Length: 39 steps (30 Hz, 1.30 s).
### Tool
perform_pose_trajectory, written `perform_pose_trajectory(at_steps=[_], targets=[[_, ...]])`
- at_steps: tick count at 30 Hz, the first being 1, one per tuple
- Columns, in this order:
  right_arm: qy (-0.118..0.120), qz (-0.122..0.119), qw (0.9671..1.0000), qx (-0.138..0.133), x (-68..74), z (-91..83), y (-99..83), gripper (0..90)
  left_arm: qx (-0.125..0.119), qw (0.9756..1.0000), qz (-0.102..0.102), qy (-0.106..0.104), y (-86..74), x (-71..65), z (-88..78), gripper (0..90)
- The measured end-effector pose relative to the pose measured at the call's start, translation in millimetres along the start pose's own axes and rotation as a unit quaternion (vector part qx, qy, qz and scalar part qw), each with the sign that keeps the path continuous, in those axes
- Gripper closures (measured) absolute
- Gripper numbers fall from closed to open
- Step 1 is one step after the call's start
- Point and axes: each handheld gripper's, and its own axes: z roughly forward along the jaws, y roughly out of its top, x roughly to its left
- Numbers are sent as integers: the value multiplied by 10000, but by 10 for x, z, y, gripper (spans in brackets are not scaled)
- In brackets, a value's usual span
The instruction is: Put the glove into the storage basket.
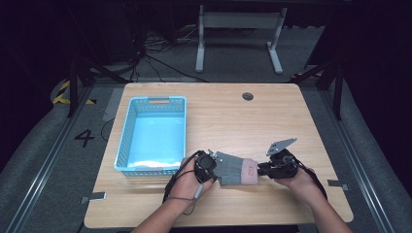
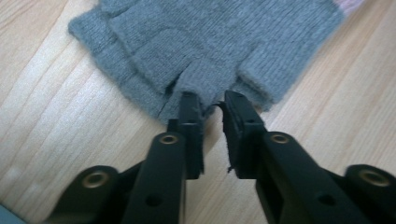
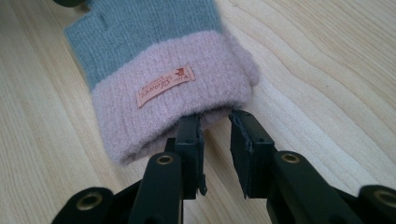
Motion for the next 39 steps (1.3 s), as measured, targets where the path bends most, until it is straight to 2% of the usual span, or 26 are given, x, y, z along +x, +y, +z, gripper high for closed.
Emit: perform_pose_trajectory(at_steps=[9, 13, 15, 16, 18, 21, 25, 30, 39], targets=[[-186, 44, 9998, -69, -22, -20, 11, 633, 58, 10000, -12, 64, -5, 5, -12, 883], [-173, 30, 9998, -135, -67, -15, 44, 626, 120, 9999, 66, 103, 3, -6, 1, 888], [-51, 4, 9999, -150, -82, 5, 66, 628, 126, 9998, 119, 124, 8, -7, 6, 888], [16, 13, 9999, -109, -85, 24, 78, 637, 106, 9998, 118, 132, 9, -13, 6, 888], [85, 15, 10000, -19, -88, 63, 93, 710, 96, 9998, 127, 121, 10, -17, 2, 887], [-95, -22, 9999, 55, -52, 70, 103, 846, 47, 9998, 122, 114, 4, -19, -18, 887], [-105, 3, 9999, -40, -42, -11, 106, 861, -86, 9999, 119, 86, -17, -36, -108, 888], [-156, -79, 9997, -170, -19, -72, 158, 861, -177, 9998, 87, 95, -60, -59, -194, 887], [-156, -131, 9997, -161, -74, 20, 308, 860, -191, 9997, 2, 139, -113, -54, -232, 887]])
